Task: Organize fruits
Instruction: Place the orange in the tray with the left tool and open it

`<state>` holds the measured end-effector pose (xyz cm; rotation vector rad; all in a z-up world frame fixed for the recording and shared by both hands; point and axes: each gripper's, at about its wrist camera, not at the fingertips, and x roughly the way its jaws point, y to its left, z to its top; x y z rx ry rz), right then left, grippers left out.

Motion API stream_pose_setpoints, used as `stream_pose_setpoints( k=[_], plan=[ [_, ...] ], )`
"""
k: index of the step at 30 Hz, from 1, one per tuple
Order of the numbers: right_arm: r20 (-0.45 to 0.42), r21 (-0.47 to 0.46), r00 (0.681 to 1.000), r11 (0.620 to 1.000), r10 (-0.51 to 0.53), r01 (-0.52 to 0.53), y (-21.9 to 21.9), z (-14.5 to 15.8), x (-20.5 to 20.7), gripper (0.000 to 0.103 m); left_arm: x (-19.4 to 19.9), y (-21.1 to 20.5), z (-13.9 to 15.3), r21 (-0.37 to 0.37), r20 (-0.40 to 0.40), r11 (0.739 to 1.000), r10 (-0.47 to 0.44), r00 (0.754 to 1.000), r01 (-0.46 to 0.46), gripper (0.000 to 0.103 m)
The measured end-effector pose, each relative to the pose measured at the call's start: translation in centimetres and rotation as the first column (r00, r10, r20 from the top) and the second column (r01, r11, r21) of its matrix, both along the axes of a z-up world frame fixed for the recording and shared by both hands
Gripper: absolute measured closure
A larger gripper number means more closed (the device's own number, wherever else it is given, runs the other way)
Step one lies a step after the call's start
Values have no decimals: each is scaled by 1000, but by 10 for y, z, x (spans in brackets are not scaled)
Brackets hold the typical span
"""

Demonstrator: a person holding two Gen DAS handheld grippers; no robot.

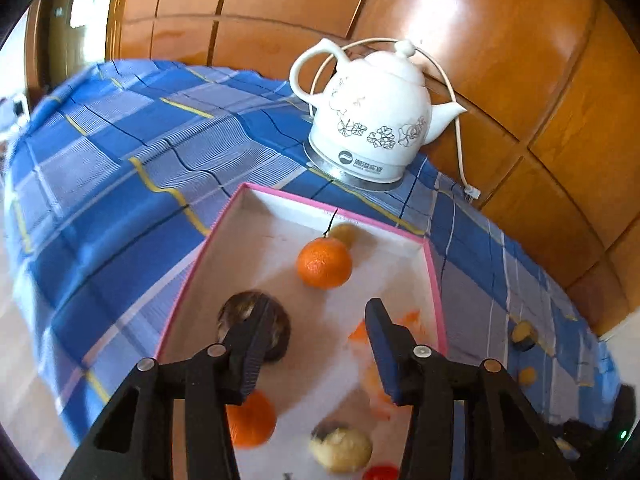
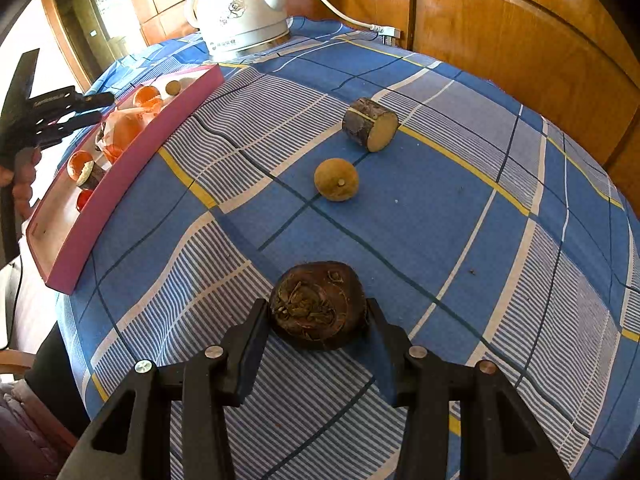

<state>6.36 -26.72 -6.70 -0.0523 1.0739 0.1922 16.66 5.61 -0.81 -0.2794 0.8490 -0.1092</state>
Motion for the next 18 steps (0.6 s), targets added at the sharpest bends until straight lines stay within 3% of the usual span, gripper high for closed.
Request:
stream_pose_setpoints(
  k=[6,18],
  plan=[
    [1,-7,1000,1000,-3,3,2,1,-1,55,-38,-10,5,86,31,996,-12,999,9,51],
    [-3,-18,1000,1000,-5,5,5,1,-1,56,-84,-41,11,147,62,983,-117,991,107,45]
  ],
)
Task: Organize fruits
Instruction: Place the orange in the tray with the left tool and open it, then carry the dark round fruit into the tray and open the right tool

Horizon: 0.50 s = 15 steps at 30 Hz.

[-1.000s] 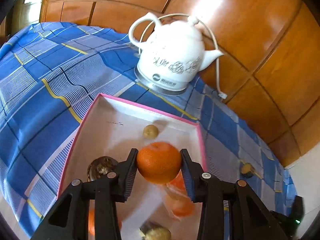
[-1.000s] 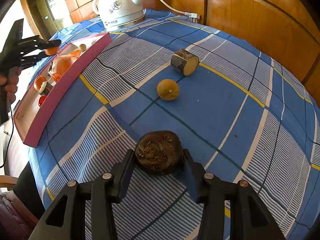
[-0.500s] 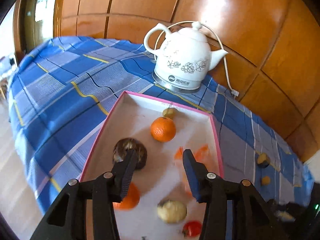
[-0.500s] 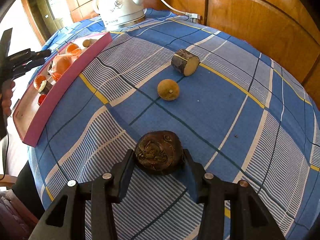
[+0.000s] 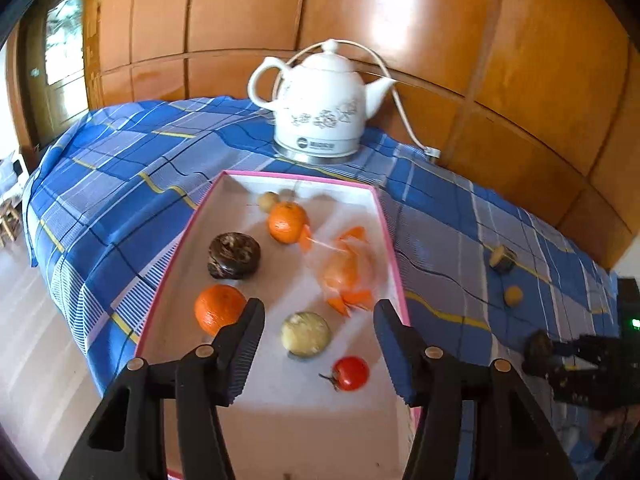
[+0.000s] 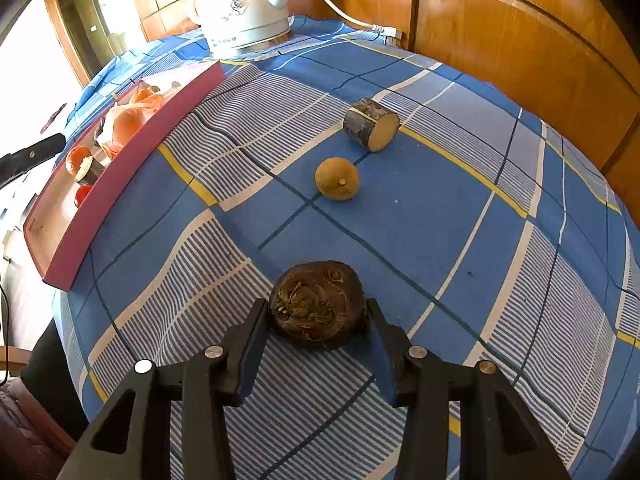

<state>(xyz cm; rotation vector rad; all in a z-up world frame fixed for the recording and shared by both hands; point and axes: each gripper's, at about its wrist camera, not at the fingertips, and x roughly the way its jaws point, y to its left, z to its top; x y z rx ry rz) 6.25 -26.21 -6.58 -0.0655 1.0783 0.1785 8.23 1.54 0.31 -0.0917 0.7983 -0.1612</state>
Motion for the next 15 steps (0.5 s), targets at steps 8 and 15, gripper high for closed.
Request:
stream_pose_setpoints(
  k=[8,15],
  plan=[
    [3,-1,1000,1000,-2,2,0,0,0,56,-10,-9,1,1,-2,999,-39,999,39,42],
    [7,-5,1000,1000,-2,2,0,0,-1,56,-12,-8,-1,1,-13,999,-44,999,44,42]
  ],
)
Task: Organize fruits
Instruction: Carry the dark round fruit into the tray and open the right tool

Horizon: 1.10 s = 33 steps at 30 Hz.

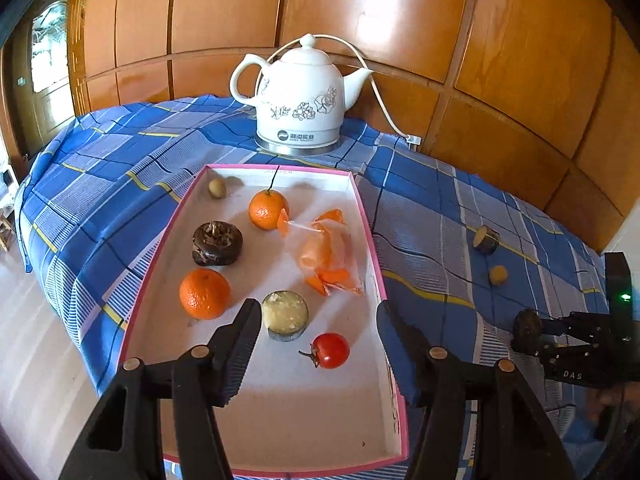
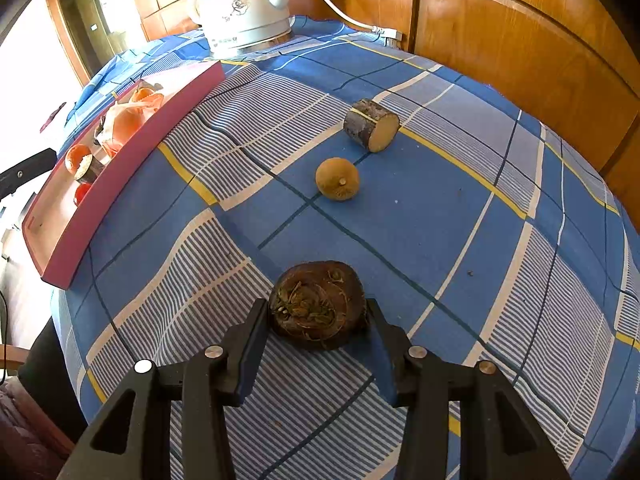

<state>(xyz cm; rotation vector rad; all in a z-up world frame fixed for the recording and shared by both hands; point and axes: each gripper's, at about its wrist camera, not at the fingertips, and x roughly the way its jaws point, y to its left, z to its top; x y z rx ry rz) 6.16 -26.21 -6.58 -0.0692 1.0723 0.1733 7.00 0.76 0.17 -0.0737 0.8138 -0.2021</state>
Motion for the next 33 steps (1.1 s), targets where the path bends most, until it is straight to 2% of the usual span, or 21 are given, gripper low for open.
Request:
stream_pose_setpoints(
  k=[12,14,18,22,27,33],
  plan=[
    [-11,-29,1000,1000,9,-9,3,2,0,56,-2,20,-7,0,-12,999,39,999,-39,42],
    [-16,-39,1000,999,-3,3,5,5,0,56,-1,27,-8,-1,-13,998,60,998,-60,38],
    [34,2,999,1000,-11,11,14,25,1,56,-1,41,-11,9,-8,995,103,995,-103,35],
    [88,56,996,998,28,-33,41,47,12,56,0,53,-12,12,-10,990,140,990,-140,35],
    [138,81,986,991,96,-108,87,61,29,56,-4,60,-7,30,20,987,160,987,-161,33],
    [189,154,978,981,88,-118,127,80,64,56,-5,61,-6,38,37,987,158,987,-159,33]
  ],
)
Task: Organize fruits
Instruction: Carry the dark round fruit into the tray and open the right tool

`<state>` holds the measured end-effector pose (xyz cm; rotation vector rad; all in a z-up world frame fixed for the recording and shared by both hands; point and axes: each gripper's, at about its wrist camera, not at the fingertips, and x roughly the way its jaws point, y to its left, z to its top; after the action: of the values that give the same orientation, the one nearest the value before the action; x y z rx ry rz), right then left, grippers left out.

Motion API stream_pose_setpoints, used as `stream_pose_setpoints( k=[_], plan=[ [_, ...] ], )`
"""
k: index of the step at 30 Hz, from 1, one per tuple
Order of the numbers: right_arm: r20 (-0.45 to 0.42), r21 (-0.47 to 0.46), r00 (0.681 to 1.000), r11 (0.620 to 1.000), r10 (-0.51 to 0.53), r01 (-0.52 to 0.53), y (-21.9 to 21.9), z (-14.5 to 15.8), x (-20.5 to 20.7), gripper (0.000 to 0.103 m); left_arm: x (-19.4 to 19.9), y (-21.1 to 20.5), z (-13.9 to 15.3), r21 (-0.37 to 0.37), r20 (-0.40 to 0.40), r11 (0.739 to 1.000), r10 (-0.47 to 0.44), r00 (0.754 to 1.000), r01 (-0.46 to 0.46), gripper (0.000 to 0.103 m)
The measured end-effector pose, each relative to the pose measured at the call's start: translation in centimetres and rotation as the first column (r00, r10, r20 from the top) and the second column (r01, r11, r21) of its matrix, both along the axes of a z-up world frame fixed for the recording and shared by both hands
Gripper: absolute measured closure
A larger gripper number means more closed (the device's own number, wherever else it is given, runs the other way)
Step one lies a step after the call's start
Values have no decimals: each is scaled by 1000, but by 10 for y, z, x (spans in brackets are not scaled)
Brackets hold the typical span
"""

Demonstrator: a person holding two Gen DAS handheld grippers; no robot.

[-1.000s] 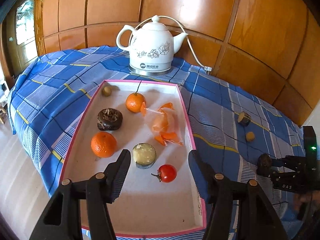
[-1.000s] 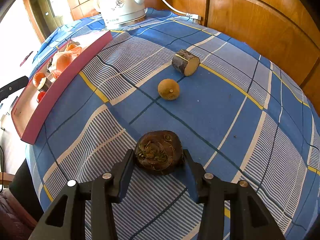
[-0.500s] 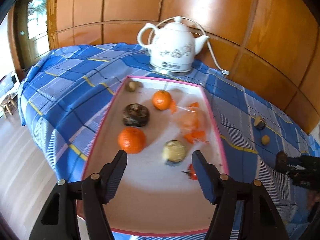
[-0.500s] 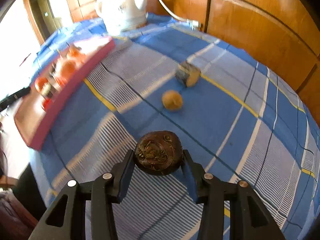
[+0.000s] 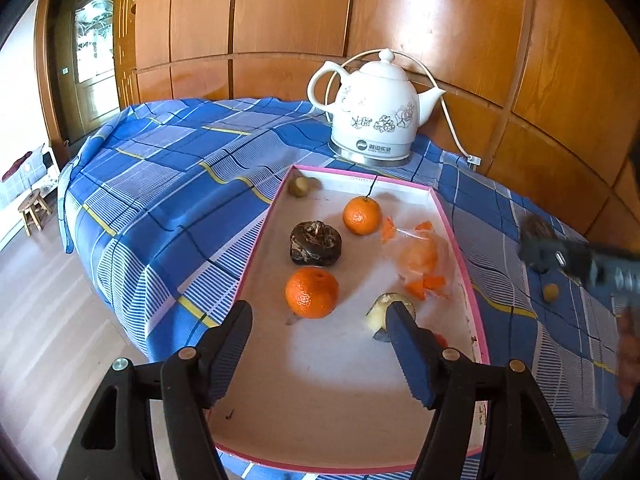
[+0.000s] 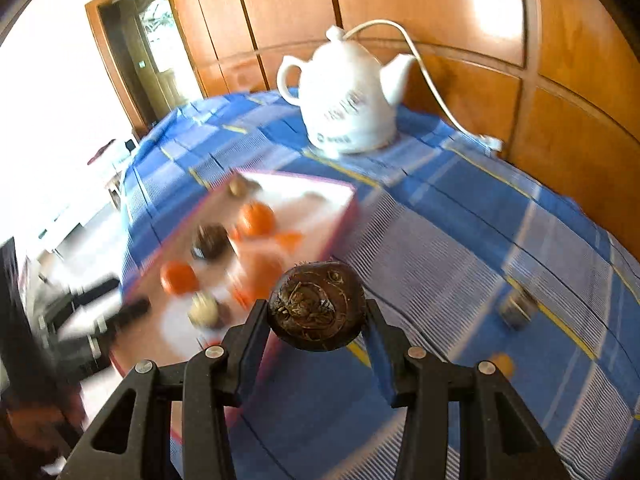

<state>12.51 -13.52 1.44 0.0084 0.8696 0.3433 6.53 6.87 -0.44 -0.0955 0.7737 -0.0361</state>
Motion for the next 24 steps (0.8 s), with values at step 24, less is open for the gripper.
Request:
stream_pose_setpoints(
  k=[24],
  plan=[
    [-33,75,999,997,-21,23,41,-6,49,56,-4,-2,3,5,30,1000,0,1000,0,33]
  ],
)
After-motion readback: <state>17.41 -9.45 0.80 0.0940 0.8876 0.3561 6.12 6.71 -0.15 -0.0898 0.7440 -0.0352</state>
